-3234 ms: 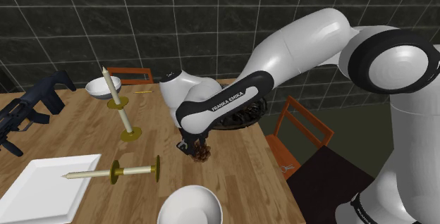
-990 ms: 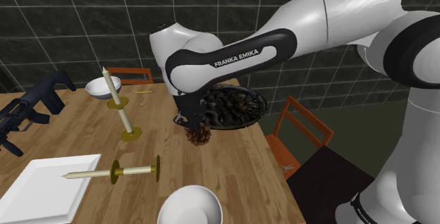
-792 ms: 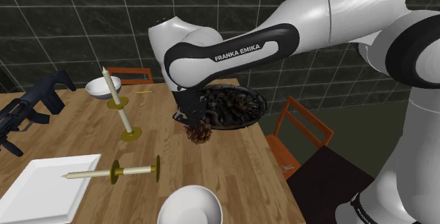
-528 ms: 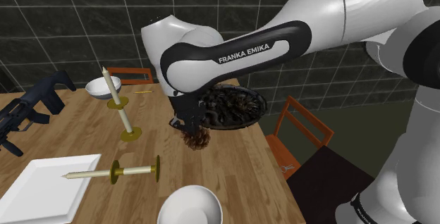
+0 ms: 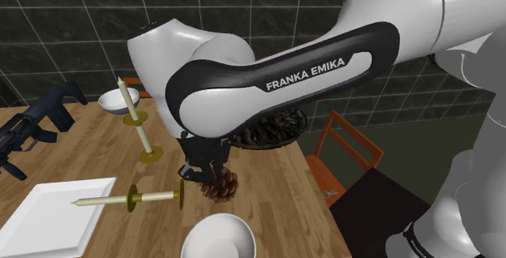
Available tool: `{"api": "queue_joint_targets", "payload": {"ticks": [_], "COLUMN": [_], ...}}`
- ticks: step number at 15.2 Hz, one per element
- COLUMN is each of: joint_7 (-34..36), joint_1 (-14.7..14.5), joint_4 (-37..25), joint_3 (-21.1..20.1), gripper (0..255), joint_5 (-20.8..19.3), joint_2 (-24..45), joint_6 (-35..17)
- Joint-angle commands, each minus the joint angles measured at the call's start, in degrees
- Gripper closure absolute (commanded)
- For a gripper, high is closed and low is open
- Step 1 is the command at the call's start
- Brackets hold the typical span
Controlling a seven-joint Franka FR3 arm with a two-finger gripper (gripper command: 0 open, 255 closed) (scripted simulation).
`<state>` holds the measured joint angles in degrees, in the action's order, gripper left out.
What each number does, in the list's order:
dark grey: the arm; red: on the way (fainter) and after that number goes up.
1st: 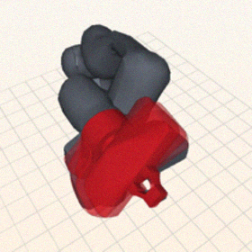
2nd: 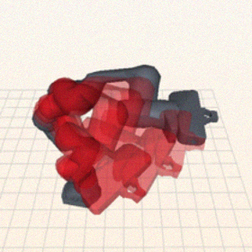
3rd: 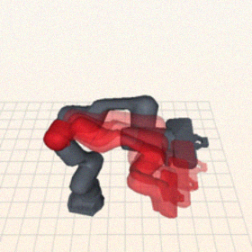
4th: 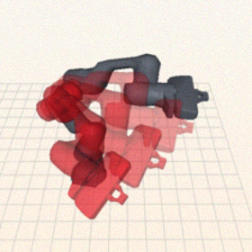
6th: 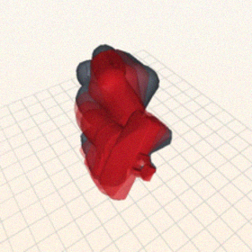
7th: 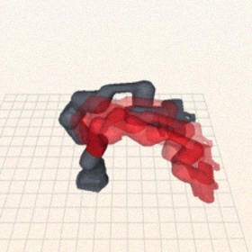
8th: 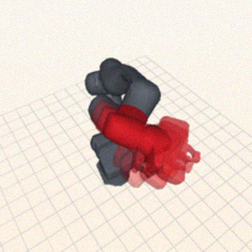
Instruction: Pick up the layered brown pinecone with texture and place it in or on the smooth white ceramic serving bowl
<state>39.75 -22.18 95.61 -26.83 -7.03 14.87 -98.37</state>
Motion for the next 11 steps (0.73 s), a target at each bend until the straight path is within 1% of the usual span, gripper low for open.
{"api": "queue_joint_targets", "payload": {"ticks": [1,8,11], "joint_7": [2.19,11.03,11.14], "joint_1": [-1.28,-7.05,-7.01], "joint_4": [0.61,-1.79,0.12], "joint_3": [-0.95,-4.43,-4.34], "gripper": [255,255,255], "joint_5": [0.54,1.22,1.02], "joint_2": [-0.76,-0.23,0.1], "joint_6": [0.16,2.35,0.16]}}
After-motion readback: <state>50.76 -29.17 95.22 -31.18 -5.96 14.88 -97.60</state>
